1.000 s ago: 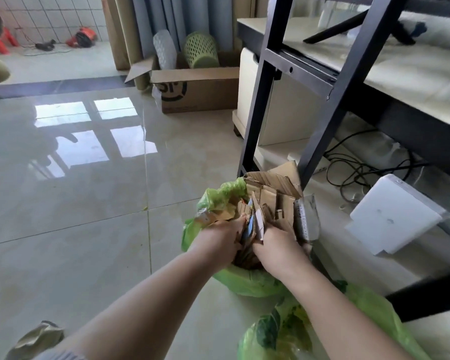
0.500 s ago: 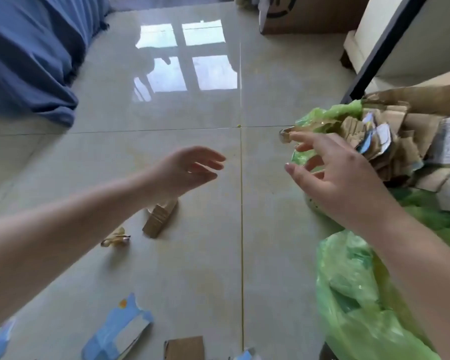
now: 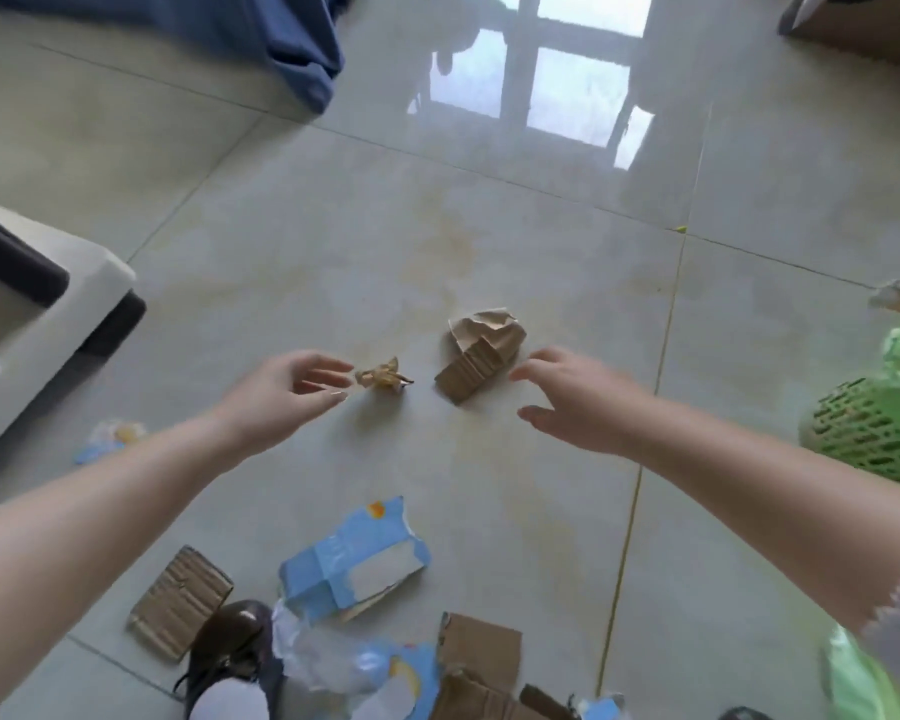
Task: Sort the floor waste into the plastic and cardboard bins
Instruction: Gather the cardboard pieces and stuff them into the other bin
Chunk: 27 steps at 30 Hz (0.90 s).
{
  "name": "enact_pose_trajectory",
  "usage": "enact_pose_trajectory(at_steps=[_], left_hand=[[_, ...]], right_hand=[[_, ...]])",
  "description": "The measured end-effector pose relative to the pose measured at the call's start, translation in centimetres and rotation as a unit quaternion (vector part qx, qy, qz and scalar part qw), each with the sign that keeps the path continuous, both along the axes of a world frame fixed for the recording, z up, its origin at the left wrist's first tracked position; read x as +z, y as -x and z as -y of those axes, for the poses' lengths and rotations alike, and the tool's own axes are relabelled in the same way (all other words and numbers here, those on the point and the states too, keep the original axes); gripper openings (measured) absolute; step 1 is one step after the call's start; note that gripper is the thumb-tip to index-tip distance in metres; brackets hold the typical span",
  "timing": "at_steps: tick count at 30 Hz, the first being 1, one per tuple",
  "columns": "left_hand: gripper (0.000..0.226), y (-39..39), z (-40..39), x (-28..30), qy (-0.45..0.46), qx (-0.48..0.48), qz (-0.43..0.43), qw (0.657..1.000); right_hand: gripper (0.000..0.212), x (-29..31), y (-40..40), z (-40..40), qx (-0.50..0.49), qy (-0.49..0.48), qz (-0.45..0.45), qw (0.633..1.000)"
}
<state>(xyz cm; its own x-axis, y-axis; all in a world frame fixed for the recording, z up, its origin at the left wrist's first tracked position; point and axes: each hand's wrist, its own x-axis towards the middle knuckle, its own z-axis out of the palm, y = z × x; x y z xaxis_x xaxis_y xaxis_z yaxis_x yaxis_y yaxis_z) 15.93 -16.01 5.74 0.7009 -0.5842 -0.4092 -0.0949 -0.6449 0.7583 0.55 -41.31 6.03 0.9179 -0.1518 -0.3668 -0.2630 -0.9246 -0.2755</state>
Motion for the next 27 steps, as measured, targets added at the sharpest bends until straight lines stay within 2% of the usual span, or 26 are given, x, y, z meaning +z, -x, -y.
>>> enact_pose_trajectory(at_steps=[5, 9, 11, 13, 15, 17, 19, 23, 27], left_hand=[[0.023, -1.7, -1.3, -5.7, -0.035, -0.018, -0.02, 0.999], [0.023, -2.8, 0.0, -8.3, -0.071, -0.07, -0.007, 0.995], [0.027, -3.0, 0.8, -9.0, -0.104, -0.127, 0.012, 0.986], [0.048, -2.1, 1.1, -10.0, -0.152, -0.206, 0.041, 0.966], [0.078, -0.1, 0.9, -11.0, -0.198, -0.265, 0.056, 0.942], [0.101, 2.4, 0.1, -11.8, -0.236, -0.309, 0.076, 0.918], [0.111, 4.1, -0.9, -12.3, -0.264, -0.337, 0.109, 0.897], [0.109, 4.8, -1.8, -12.8, -0.28, -0.332, 0.146, 0.889], [0.086, 5.6, -2.4, -12.8, -0.267, -0.293, 0.077, 0.915]], right_hand=[[0.043, -5.1, -6.6, 0.3, 0.066, 0.083, -0.054, 0.993], [0.054, -8.9, -10.0, 1.6, 0.065, 0.113, -0.06, 0.99], [0.065, -10.3, -11.4, 2.4, 0.076, 0.125, -0.071, 0.987], [0.082, -11.0, -12.5, 3.2, 0.077, 0.127, -0.1, 0.984], [0.095, -11.3, -13.3, 3.6, 0.059, 0.123, -0.112, 0.984], [0.101, -11.6, -13.7, 3.6, 0.045, 0.126, -0.114, 0.984], [0.101, -11.5, -13.6, 3.7, 0.015, 0.114, -0.119, 0.986], [0.095, -11.2, -12.6, 3.7, -0.05, 0.101, -0.101, 0.989], [0.08, -11.2, -11.1, 2.7, -0.093, 0.064, -0.101, 0.988]])
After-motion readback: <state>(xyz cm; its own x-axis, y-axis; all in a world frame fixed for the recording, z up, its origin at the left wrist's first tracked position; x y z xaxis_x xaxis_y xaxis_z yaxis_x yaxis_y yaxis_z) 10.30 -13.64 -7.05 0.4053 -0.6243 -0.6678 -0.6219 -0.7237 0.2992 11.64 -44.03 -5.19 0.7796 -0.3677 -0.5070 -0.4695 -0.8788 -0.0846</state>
